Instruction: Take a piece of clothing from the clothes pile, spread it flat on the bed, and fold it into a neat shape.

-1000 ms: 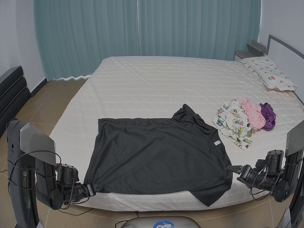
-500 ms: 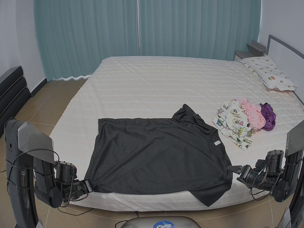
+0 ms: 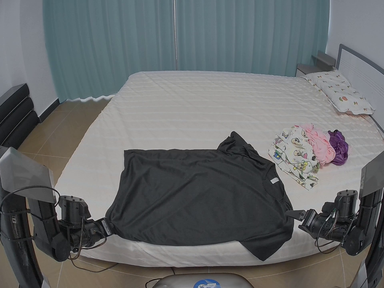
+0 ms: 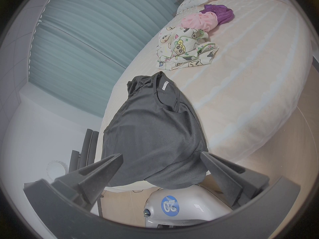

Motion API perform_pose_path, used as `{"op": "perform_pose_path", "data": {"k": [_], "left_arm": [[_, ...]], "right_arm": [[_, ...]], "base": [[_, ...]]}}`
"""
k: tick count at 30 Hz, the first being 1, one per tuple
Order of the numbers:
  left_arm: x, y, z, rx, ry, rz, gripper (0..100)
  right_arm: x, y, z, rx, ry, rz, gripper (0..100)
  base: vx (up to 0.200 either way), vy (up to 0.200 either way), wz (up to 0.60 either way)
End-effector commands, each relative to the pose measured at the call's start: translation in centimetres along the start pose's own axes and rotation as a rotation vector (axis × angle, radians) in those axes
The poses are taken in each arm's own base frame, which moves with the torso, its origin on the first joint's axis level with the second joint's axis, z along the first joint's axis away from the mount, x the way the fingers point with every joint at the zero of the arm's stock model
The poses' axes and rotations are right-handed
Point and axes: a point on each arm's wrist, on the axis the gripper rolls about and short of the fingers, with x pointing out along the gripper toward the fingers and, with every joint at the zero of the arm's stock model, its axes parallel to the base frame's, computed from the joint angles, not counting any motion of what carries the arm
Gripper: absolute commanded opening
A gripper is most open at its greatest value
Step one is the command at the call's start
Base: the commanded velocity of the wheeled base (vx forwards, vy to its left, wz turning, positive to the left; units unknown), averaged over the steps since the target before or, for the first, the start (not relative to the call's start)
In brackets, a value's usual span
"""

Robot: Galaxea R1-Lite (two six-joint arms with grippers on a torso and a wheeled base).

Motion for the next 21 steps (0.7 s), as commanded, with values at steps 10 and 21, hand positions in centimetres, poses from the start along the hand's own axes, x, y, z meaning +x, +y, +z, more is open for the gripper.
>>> {"op": "perform_pose_path", "data": {"k": [10, 21], "left_arm": [[-0.4, -1.2, 5.4, -0.322, -0.02, -0.089, 0], [-0.9, 0.0, 6.0, -0.379, 0.054, -0.137, 0]], "right_arm": [[3.9, -2.3, 0.1, -0.105, 0.045, -0.024, 100], [6.4, -2.8, 2.3, -0.1, 0.011, -0.033, 100]], "base": [[0.0, 0.0, 0.0], [0.0, 0.0, 0.0]]}}
